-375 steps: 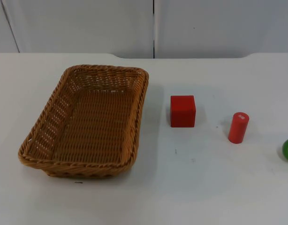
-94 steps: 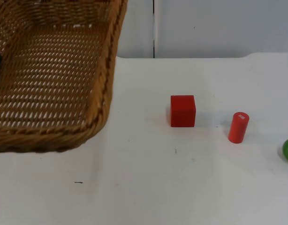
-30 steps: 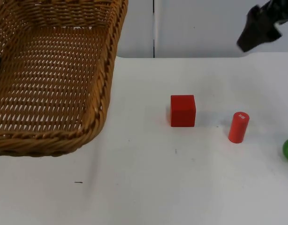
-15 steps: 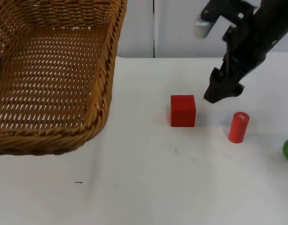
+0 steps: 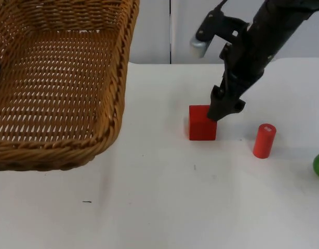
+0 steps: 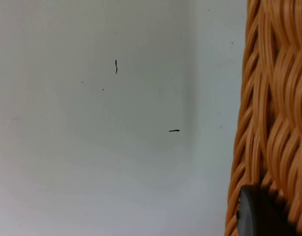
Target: Pick up the basket with the left hand and place the object to the left of the red cylinder into the basket with the right hand.
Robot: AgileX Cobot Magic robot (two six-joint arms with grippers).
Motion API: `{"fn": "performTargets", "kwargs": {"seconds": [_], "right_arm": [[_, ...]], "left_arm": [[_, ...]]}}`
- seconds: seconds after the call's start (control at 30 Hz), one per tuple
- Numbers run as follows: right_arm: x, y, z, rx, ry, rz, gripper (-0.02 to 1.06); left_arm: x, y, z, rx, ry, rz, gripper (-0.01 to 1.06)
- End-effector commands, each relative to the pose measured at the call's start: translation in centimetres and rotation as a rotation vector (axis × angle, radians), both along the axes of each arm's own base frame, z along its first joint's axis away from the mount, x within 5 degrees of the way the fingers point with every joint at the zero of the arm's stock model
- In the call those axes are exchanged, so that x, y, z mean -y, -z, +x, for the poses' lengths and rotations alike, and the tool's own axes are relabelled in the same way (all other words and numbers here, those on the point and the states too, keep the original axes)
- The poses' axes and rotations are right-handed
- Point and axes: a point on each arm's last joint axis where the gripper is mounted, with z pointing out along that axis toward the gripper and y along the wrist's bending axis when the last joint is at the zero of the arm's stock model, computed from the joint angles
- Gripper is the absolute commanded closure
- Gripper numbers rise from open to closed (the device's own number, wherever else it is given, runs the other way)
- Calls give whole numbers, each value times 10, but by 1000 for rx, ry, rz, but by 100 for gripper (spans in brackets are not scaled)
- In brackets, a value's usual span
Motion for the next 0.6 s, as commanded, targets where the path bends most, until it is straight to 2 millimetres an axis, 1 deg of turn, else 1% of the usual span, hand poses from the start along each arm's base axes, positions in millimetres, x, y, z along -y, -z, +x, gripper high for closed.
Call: {"fn": "performTargets", "kwargs": {"seconds": [0.0, 0.17, 0.3, 0.4, 0.43, 0.57], "right_arm": [[-5, 1, 1, -9, -32, -1, -1], [-12, 15, 3, -29, -118, 15, -1], [-14, 21, 6, -22, -126, 26, -1], [-16, 33, 8, -38, -116, 34, -1], [-16, 33, 8, -38, -116, 34, -1], [-20, 44, 12, -69, -105, 55, -1]], "left_arm": [[3, -3, -1, 0, -4, -21, 105], [3, -3, -1, -2, -7, -21, 105], [3, -3, -1, -6, -14, -23, 105], [3, -3, -1, -9, -21, -24, 105], [3, -3, -1, -9, -21, -24, 105], [3, -3, -1, -9, -21, -24, 105]]}}
